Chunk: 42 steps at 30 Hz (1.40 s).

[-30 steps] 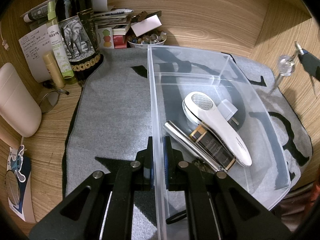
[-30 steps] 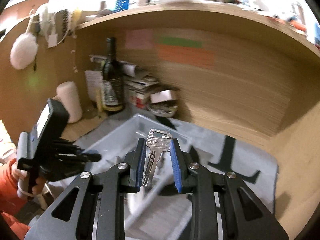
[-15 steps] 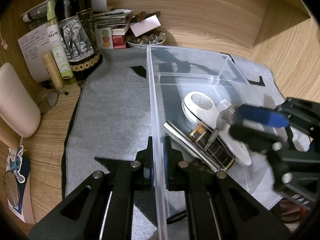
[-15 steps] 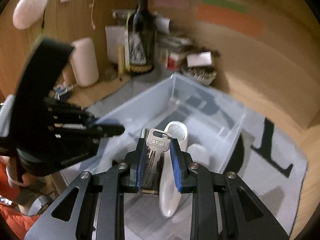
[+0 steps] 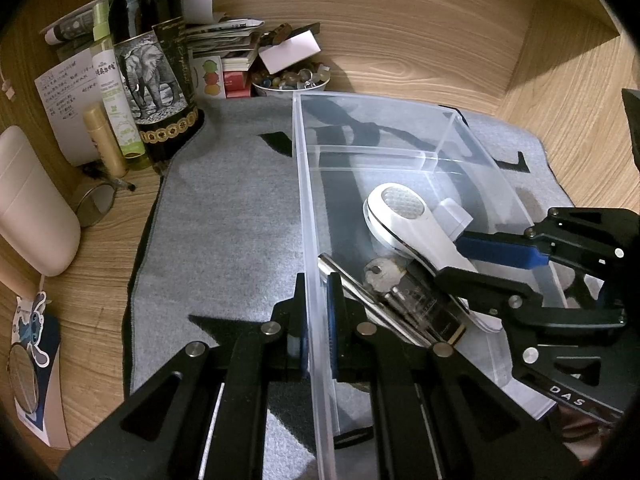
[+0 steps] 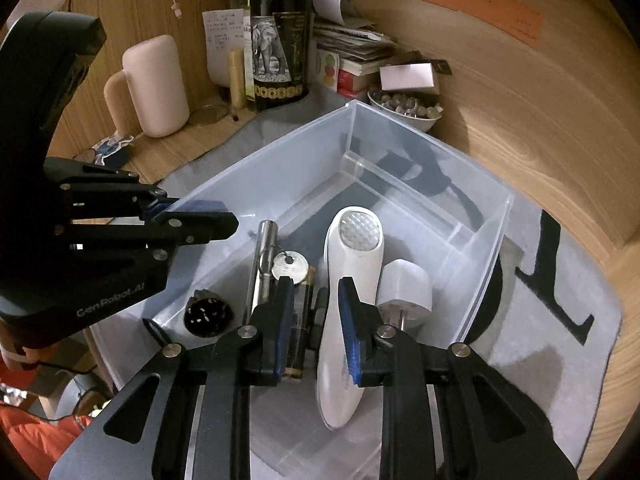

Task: Organize rigid objects
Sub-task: 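Carry the keys into the box and open the right gripper, then grasp the small black object on the mat with the right gripper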

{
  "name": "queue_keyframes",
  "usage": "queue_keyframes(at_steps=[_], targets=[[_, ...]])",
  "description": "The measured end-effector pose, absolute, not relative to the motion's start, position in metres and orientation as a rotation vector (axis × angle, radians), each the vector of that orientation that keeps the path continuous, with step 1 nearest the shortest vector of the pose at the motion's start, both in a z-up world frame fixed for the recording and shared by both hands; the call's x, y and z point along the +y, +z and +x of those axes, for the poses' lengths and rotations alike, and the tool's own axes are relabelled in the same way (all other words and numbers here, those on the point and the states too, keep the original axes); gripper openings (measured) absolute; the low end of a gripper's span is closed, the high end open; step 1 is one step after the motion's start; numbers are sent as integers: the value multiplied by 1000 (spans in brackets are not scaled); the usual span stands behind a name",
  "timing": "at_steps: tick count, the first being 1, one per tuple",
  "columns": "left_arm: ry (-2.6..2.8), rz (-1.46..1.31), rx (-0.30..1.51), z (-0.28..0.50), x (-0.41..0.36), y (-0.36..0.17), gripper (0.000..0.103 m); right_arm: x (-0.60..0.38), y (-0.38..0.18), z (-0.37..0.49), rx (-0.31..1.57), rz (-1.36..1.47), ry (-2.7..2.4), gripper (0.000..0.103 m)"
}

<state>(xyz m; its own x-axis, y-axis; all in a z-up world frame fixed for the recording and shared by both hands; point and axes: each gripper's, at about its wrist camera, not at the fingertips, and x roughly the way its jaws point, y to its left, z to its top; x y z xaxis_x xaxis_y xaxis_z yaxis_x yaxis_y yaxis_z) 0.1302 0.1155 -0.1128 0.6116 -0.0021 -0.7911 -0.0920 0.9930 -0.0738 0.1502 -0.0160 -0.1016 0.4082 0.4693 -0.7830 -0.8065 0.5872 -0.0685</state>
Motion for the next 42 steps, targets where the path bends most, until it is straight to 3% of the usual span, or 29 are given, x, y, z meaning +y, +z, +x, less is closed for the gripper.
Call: queue_keyframes(at_steps=[1,3,6,14,26,42], targets=[[52,-111,912,131,115,-113,6,-16,-102,150,794,-482,838,25],[52,-109,912,131,115,-113,7,-18,-99,150,777,-478,825,42],[53,-110,912,131,115,-113,7,-24,-92,147,737,-464,809,57],[53,-109,913,131,114,-112,7,-43,-75,144,674,-432,747,81],[52,-109,912,131,115,-113,7,-118,-65,139,674,-337,586,86],[52,-109,913,131,115,-112,7,-178,-131,119,883,-229,469,85]])
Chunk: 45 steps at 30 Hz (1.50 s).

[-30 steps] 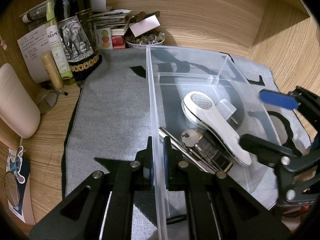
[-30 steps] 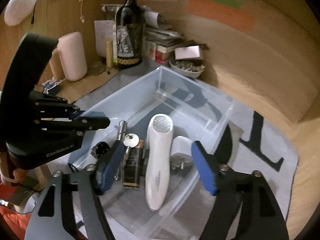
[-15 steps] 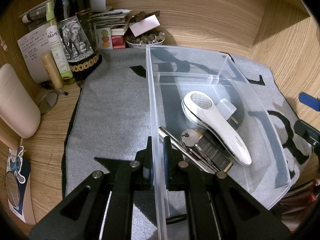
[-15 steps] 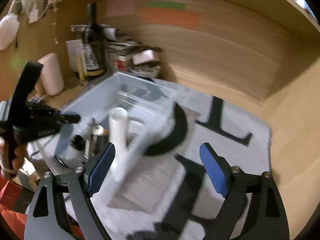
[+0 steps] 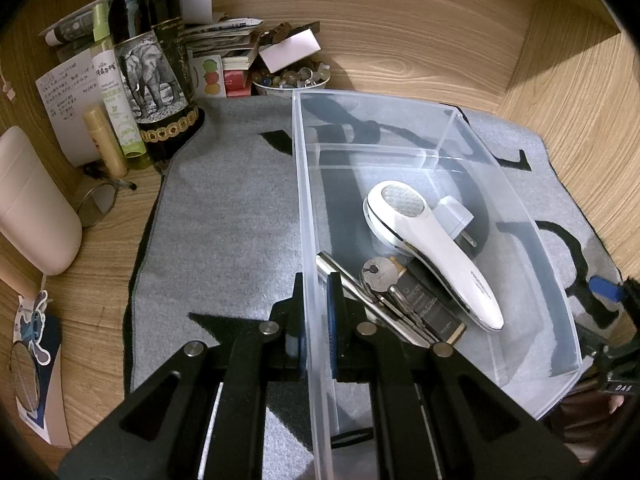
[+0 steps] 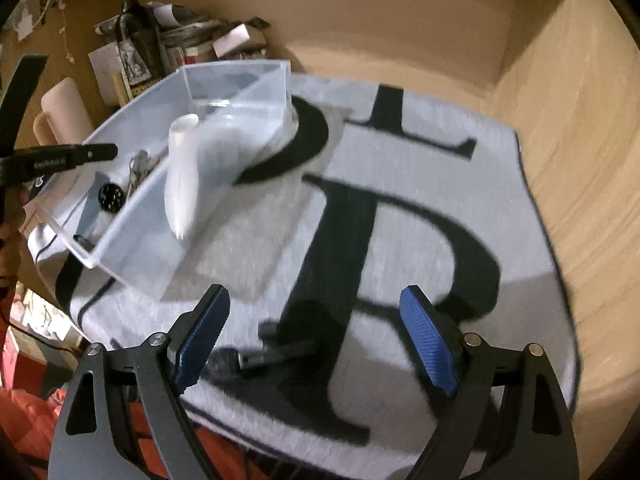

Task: Organize rigid objects
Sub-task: 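Grasp the small black object on the mat with the right gripper, then drop the black object into the box and open the right gripper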

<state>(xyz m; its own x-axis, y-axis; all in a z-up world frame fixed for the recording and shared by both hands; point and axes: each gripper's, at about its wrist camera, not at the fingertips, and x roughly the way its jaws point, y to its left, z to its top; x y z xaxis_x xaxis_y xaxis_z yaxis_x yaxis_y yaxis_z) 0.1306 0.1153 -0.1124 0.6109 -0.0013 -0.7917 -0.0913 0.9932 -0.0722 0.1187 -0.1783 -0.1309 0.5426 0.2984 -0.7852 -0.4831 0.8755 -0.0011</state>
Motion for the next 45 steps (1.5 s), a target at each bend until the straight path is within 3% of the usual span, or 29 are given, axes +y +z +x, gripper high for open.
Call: queue_keyframes(at_steps=[4,6,10,11,23,45], targets=[[51,-108,913,130,115,-113,7,-188,-138,117,917,-152,466,82],[52,-109,912,130,115,-113,7,-188,-144,117,959,-142,481,62],[51,-111,911,130,115,-112,7,-185,-147,112,956,-160,481,46],[51,-111,911,130,115,-112,7,-186,-146,113,957,-150,492,30],[52,-111,911,130,115,-112,7,-175,-130,126,879,-140,511,29],[52,-110,913,130,115,-112,7,-107,-35,154,560,-209,623,29]])
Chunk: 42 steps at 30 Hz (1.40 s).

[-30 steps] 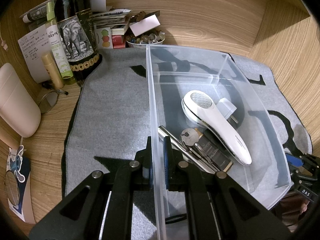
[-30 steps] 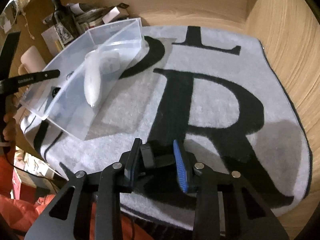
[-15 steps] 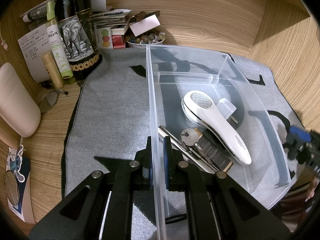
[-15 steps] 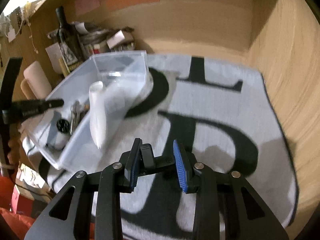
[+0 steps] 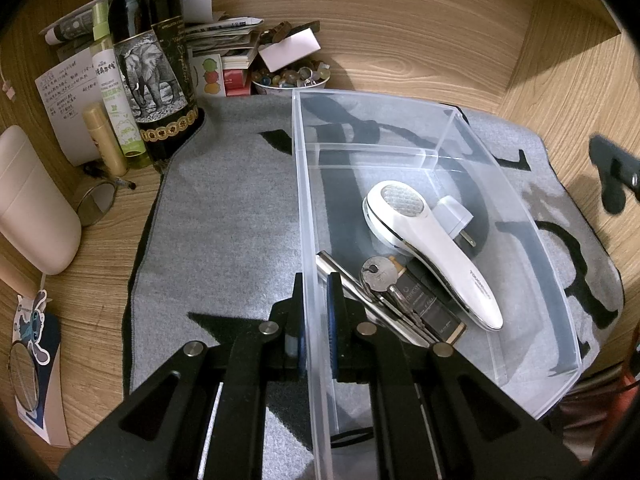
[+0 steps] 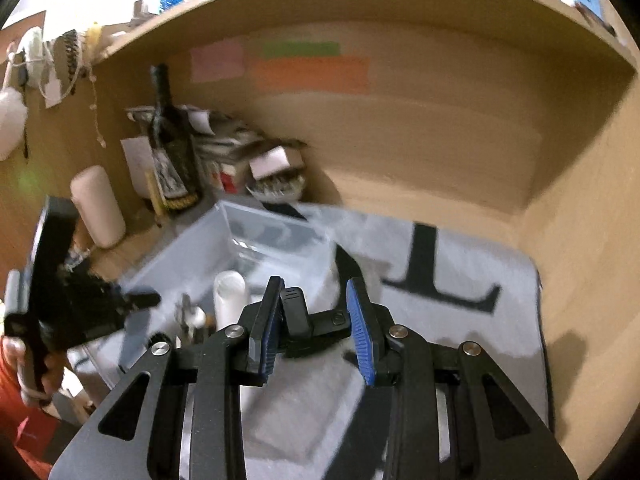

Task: Organize rigid objects
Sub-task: 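Drop the black object into the box and open the right gripper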

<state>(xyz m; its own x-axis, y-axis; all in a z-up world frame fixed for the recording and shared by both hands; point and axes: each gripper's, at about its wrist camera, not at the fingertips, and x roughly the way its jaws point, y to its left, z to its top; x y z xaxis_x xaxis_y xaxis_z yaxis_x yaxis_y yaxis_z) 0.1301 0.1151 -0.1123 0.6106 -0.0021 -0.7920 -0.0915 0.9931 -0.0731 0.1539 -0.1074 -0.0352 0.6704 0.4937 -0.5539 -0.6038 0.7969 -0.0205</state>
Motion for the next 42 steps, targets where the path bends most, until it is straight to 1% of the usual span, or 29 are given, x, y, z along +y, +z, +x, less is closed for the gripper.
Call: queue_keyframes(at_steps=[7,17,24,32,37,41,42], targets=[[51,-112,913,129,116,-113,7,-65,-41,157,563,-281,709,29],[51,-112,913,129,116,-113,7,-11,-84,162,703,-437,807,29],[49,-115,912,128,116,-114,7,-3,-99,164,777,-487,834,30],[49,-114,913,128,116,-114,6,-3,-100,169,808,-469,833,31],[50,-110,910,127,115,-113,7,-8,-95,167,786,-453,820,42],[62,-98,898,126,114,-110,7,-18,-84,163,743,-424,808,60],[67,-96,898,125,113,-109,10,-21,-81,162,729,-419,804,62]])
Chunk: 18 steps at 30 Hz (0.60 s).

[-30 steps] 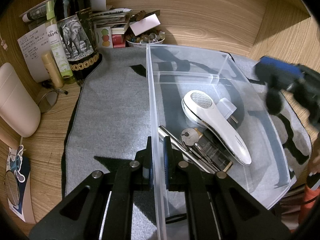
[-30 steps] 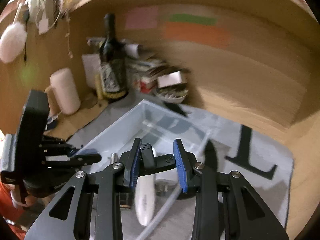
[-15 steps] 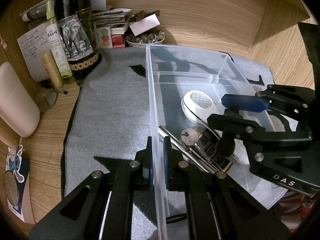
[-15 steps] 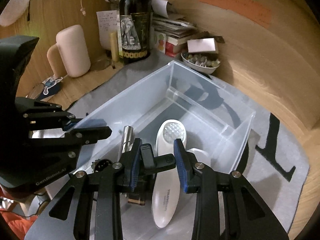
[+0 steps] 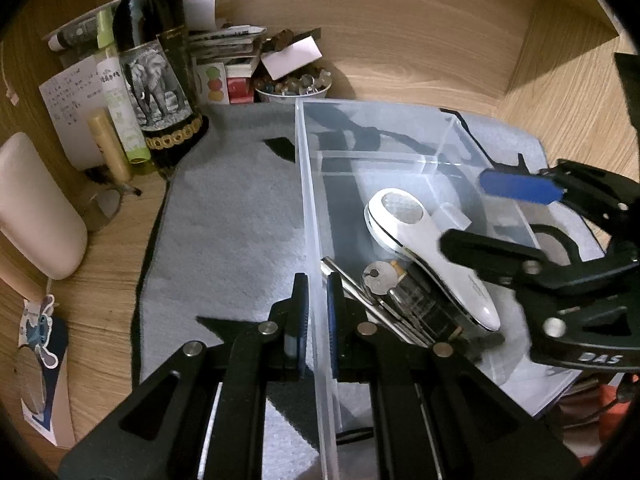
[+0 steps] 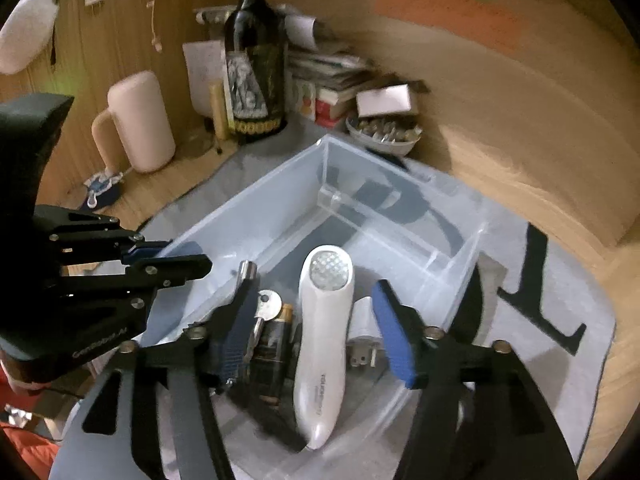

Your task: Organize rigid objects

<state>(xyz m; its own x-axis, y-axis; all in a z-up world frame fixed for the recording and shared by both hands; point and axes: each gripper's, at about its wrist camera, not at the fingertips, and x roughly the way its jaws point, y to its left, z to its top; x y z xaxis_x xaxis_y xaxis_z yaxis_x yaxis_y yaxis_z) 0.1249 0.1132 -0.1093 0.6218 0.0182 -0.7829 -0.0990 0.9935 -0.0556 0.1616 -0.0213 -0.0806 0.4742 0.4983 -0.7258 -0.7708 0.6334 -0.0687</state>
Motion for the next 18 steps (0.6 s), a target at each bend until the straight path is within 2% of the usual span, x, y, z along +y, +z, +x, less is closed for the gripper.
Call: queue_keyframes(at_steps=[2,6,10,14,16,18], targets=[[75,-94,894,124,114,-106,15,-28,-73,158,704,-406,796,64],[98,-86,872,121,114,-98,29,-42,-60,153,651,-379,771,76],[107,-72,819,112,109,-80,47,-59,-47,145,598,-352,737,79],[93,-47,749,100,98,-60,57,-79,-33,134,539,-311,699,87],[82,-34,689,88,88,-46,68,-90,-25,126,508,-286,677,89],[80,-15,635,80,79,-35,69,-100,-19,120,482,-265,654,94]])
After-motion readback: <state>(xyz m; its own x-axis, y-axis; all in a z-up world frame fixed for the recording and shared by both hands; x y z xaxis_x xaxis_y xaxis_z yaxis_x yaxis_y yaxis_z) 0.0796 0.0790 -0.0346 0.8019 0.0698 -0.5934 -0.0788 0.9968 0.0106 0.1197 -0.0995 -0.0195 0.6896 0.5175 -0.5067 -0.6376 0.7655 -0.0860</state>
